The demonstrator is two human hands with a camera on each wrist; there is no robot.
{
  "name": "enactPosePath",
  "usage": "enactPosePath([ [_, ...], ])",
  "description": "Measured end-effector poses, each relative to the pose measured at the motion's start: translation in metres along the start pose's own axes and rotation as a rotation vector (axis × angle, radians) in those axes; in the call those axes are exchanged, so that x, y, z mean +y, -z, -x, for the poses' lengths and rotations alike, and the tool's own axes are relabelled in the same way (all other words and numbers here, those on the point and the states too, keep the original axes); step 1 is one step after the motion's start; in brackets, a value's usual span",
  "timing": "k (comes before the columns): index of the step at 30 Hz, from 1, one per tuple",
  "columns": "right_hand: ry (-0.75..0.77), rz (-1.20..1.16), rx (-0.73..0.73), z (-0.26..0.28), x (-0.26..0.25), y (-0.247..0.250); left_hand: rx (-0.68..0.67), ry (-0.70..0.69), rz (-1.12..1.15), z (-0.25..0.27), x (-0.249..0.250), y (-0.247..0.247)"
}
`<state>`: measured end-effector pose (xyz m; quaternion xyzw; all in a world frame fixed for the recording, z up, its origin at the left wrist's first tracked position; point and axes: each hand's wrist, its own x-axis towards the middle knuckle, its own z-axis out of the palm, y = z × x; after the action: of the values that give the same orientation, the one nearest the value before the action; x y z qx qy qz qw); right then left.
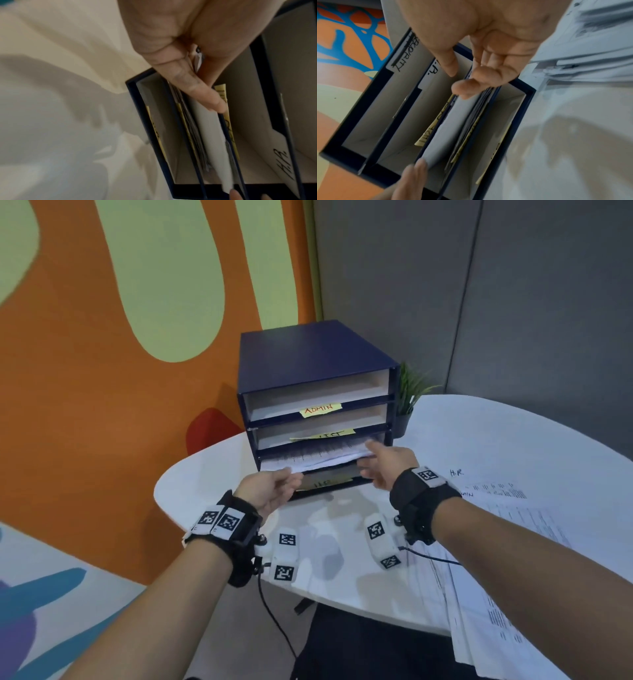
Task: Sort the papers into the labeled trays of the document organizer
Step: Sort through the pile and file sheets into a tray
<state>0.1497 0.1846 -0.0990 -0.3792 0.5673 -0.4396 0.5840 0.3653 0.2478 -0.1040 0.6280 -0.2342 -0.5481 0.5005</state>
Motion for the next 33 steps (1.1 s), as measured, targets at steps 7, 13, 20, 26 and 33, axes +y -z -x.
enactPosePath([
  [7, 0.022, 0.100, -0.052, 0.001, 0.008, 0.048, 0.000, -0.101, 0.437, -0.011, 0.013, -0.035],
  [13, 0.042, 0.188, 0.010, 0.006, 0.010, 0.098, -0.053, -0.118, 0.512, -0.004, 0.001, -0.056],
  [20, 0.085, 0.603, 0.072, 0.009, 0.013, 0.170, -0.219, -0.095, 0.298, 0.030, -0.008, -0.125],
  [26, 0.023, 1.394, -0.077, 0.014, 0.008, 0.204, -0.259, -0.165, -0.246, 0.027, -0.023, -0.194],
  [33, 0.056, 1.741, -0.004, 0.005, 0.033, 0.220, -0.102, -0.344, -0.947, -0.021, -0.037, -0.227],
])
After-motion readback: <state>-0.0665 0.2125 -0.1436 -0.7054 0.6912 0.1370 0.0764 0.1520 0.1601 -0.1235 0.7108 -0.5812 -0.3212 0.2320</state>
